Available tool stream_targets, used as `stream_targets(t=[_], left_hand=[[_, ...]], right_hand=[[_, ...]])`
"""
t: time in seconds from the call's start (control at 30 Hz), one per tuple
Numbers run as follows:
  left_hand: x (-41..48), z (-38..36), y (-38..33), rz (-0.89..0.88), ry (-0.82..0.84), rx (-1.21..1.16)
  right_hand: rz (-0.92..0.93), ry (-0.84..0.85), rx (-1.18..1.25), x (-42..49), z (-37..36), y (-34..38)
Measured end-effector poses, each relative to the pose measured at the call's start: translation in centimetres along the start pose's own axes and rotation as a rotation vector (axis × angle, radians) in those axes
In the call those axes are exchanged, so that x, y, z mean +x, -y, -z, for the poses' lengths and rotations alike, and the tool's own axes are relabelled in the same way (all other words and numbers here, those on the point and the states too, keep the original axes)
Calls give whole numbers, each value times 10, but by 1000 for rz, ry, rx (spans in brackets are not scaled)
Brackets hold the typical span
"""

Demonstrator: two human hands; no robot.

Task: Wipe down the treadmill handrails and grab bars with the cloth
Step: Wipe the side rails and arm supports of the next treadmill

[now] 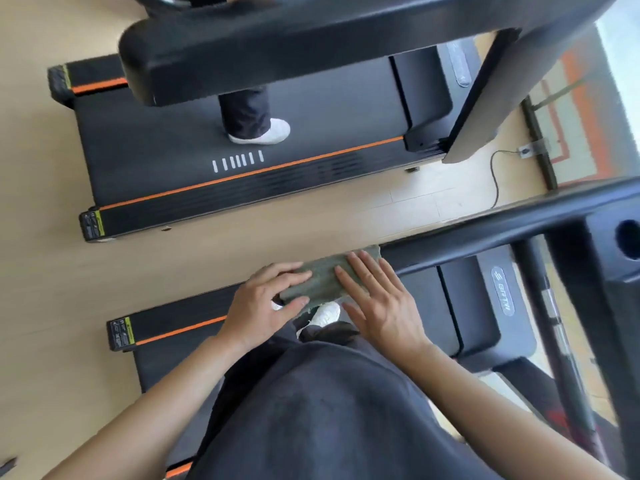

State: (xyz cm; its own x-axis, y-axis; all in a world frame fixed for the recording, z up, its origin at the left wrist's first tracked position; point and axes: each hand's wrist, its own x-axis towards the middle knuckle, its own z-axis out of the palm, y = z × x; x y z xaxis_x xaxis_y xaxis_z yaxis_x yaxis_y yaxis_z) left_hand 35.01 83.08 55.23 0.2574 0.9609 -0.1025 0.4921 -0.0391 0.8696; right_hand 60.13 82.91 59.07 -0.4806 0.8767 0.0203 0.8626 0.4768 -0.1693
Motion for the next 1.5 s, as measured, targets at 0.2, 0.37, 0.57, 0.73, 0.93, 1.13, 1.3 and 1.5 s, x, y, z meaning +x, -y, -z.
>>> stream_targets(t=[0.2,0.37,0.57,0.73,0.93,1.13,1.3,1.5], left_hand=[[42,-22,-36,-73,109,248],[79,-49,-68,-139,226,387],[123,-87,-102,-263,362,473],[154,-115,-127,-355,451,514],[186,-142,-153,-471,564,571],[212,-167,-172,-627,630,671],[232,-187,-190,-663,689,677],[254,-216,-210,-693,776,735]], right_hand=[[-240,-71,30,-34,-6,-16],[-440,-115,85,-58,-14,-34],[-707,-152,395,-69,-16,-57],[-901,-283,789,-68,-6,-69],[-1050,-535,1395,-68,-11,-90],[-1063,-781,1787,-53,-15,-114],[-1127,-854,1861,-52,-21,-143],[-1162,-923,1987,-54,-26,-170]])
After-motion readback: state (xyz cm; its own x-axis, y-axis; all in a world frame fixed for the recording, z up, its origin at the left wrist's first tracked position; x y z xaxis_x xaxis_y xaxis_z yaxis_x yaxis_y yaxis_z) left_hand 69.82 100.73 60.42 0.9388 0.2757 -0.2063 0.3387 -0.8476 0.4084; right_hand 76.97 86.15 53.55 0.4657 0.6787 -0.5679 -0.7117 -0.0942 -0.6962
